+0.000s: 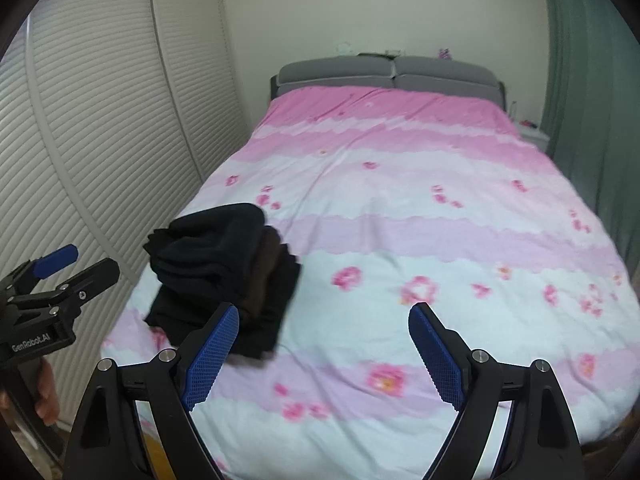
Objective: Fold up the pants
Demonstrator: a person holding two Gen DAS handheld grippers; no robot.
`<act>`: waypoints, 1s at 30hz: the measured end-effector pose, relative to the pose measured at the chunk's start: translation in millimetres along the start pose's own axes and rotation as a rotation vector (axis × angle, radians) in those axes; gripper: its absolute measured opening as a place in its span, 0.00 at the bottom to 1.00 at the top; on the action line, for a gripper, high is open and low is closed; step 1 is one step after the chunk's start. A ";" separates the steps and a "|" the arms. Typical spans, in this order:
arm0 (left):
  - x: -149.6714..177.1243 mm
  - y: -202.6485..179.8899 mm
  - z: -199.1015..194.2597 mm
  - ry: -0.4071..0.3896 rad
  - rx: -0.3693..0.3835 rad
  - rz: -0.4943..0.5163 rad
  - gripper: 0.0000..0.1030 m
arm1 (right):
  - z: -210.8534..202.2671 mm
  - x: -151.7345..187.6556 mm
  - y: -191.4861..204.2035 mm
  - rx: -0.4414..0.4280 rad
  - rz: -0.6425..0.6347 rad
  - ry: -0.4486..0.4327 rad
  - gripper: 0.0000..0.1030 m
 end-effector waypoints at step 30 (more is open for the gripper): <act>35.6 -190.5 -106.4 -0.044 0.081 0.044 1.00 | -174.2 74.9 -163.8 0.051 0.082 -0.100 0.85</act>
Point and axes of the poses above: each gripper's, at about its wrist camera, not at the fingertips, and z roughly the way its jaws point, y to its left, x to its underside, the point moved 6 cm from there along z, roughly the way its jaws point, and after that the axes turned 1 degree about z, right-handed, at the moved point
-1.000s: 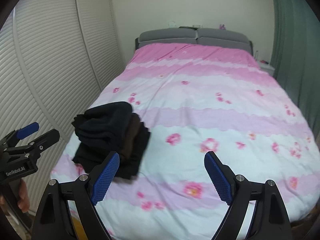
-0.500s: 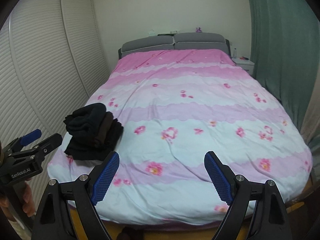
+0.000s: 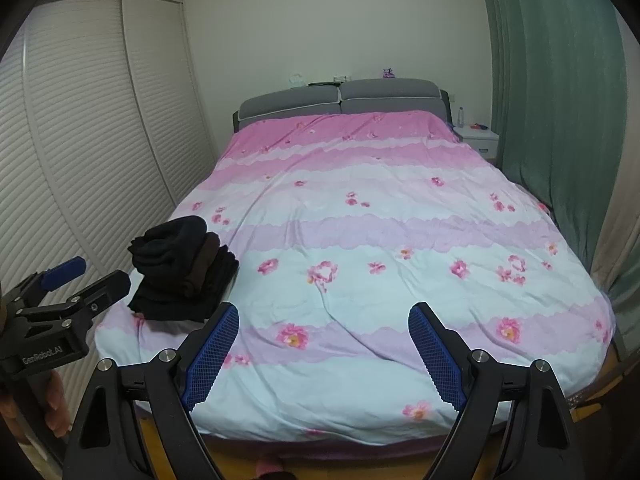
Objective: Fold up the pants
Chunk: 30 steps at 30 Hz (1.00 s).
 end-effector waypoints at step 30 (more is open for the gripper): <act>0.9 4.1 -10.1 -0.024 -0.014 0.004 1.00 | -4.4 -4.2 2.2 -0.008 -0.020 -0.009 0.85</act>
Point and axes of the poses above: each gripper's, at about its wrist camera, not at the fingertips, and z roughly the way its jaws point, y to its left, x to its underside, the point moved 6 cm from there along z, roughly the way its jaws point, and after that the axes turned 1 degree about z, right-handed, at the moved point
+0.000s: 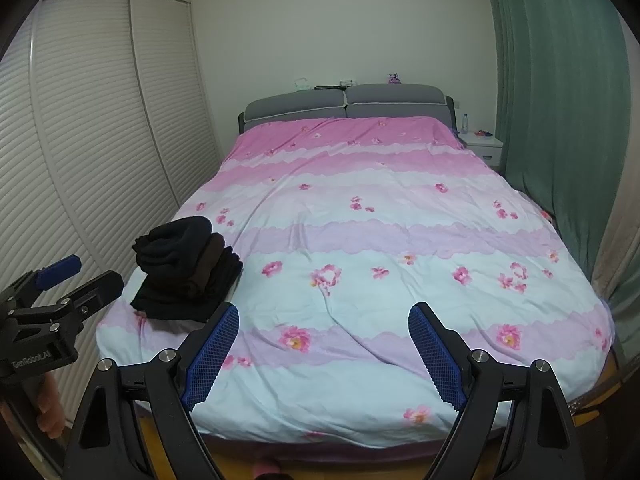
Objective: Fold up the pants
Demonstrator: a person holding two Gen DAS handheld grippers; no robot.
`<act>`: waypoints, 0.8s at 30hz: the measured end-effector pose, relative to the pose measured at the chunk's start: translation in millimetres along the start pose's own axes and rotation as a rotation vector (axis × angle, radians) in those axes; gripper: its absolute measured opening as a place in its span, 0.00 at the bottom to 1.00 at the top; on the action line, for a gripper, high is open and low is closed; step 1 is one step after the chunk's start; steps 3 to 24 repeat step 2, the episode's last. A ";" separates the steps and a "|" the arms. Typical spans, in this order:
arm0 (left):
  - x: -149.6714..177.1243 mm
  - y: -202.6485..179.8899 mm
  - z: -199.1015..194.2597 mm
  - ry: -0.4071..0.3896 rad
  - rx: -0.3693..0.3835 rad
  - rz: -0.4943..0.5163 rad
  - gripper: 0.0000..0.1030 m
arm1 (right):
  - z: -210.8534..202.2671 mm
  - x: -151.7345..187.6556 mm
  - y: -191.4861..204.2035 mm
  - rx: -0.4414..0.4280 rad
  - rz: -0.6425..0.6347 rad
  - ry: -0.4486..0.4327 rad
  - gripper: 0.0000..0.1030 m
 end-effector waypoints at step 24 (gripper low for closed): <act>0.6 0.8 -0.4 0.002 -0.006 -0.001 1.00 | 0.6 0.4 1.5 -0.003 -0.001 0.003 0.85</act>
Point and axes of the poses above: each gripper's, at about its wrist camera, not at the fingertips, and z roughly the way its jaws point, y to its left, x to its underside, the point moved 6 cm from there along z, roughly the way its jaws point, and after that the axes turned 1 degree about z, right-handed, at the moved point
